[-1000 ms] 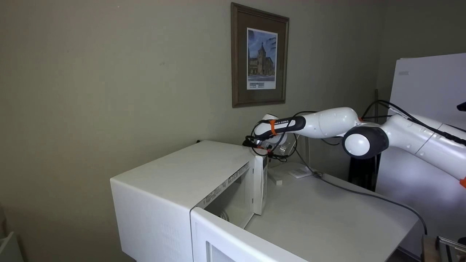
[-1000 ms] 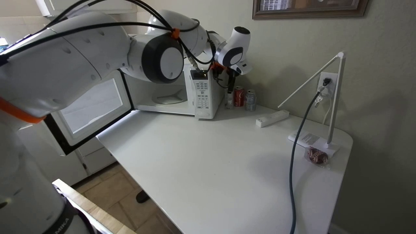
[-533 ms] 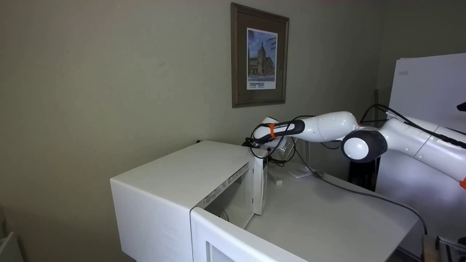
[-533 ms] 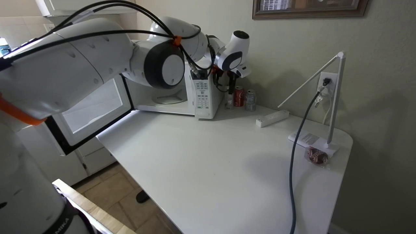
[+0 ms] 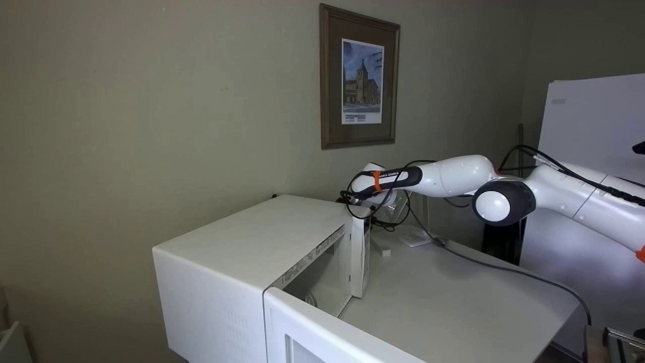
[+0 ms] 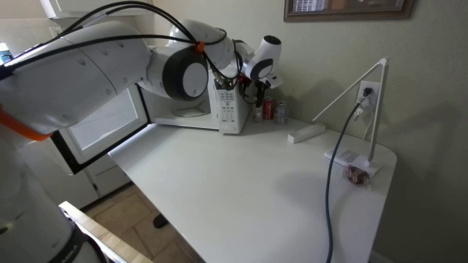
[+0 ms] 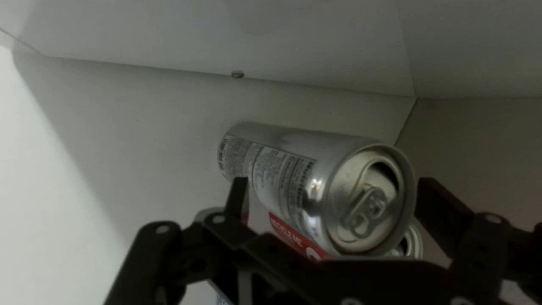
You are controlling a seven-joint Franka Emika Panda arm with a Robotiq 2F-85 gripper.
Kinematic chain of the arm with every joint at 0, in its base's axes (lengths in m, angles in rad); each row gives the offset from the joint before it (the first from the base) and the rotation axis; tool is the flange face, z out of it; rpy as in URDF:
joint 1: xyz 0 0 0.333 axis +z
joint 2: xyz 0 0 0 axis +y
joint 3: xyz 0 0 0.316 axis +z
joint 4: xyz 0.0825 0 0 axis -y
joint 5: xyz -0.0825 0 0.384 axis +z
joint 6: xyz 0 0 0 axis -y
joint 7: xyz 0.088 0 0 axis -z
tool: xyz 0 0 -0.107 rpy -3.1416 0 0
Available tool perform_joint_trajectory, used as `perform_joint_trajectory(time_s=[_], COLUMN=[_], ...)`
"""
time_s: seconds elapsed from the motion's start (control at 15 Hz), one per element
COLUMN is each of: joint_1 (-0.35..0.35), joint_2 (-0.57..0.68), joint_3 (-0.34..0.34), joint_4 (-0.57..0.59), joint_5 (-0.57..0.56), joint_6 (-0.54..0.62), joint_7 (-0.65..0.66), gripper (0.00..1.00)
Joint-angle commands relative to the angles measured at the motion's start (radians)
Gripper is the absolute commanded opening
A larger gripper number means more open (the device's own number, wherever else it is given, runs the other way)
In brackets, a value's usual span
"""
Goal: Put the can on the microwave
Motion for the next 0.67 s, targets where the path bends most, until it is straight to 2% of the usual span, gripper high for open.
perform_joint_trajectory(time_s=[0.0, 0.6], joint_1=[0.010, 0.011], joint_2=[0.018, 0.010], joint_3=[0.002, -0.015], joint_4=[0.032, 0.041], joint_5=[-0.003, -0.018], joint_6=[-0.073, -0.174], joint_7=[0.036, 0.073], gripper=[1.00, 1.00])
